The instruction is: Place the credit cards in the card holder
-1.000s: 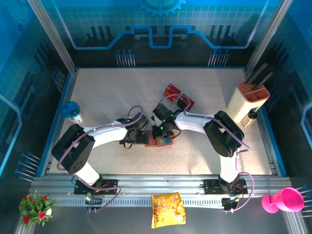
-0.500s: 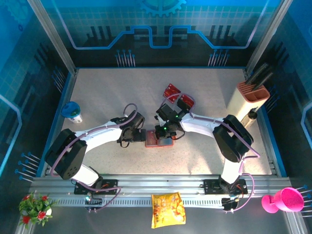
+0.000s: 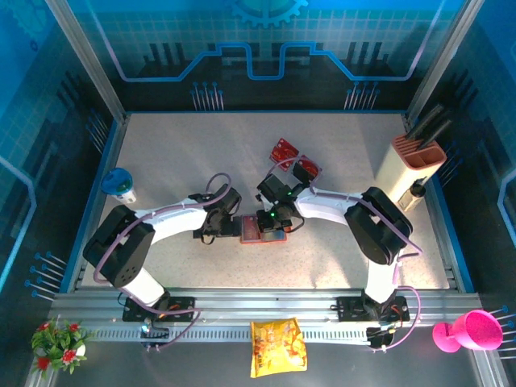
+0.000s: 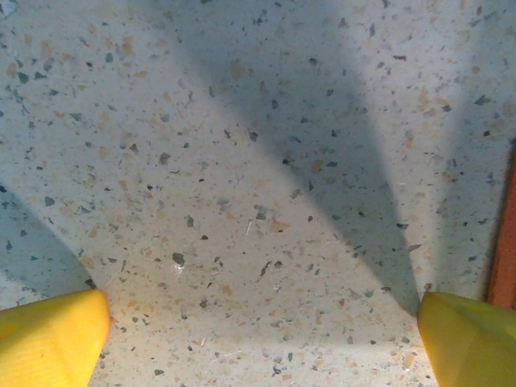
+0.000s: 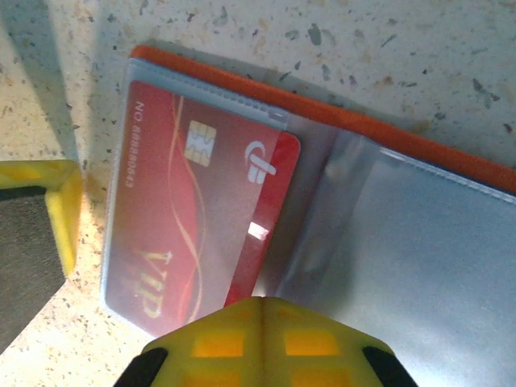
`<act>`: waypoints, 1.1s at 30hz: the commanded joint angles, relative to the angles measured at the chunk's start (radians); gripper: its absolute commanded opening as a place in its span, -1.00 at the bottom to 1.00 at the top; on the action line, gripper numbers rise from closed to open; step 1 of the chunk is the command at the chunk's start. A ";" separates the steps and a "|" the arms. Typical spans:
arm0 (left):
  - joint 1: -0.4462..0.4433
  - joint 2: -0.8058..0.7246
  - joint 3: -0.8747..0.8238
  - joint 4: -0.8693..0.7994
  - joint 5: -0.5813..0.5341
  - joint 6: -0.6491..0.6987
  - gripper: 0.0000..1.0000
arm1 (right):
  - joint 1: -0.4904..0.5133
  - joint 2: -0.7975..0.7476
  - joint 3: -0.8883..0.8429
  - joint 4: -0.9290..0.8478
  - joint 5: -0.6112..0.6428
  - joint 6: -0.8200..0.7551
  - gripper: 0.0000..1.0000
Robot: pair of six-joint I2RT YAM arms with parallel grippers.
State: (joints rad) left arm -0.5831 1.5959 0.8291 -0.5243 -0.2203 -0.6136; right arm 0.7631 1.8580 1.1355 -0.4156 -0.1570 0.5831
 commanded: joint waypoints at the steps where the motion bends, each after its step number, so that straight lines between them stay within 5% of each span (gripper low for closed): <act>1: 0.006 0.038 0.012 0.009 0.035 0.028 0.98 | -0.003 0.040 0.042 -0.018 -0.011 0.002 -1.00; 33: 0.005 0.041 0.002 0.027 0.040 0.022 0.99 | -0.002 0.072 0.108 -0.042 -0.039 -0.001 -1.00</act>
State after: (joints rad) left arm -0.5831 1.6047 0.8383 -0.5327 -0.2169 -0.6029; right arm 0.7647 1.9060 1.2068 -0.4385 -0.1829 0.5827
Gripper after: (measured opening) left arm 0.992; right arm 0.058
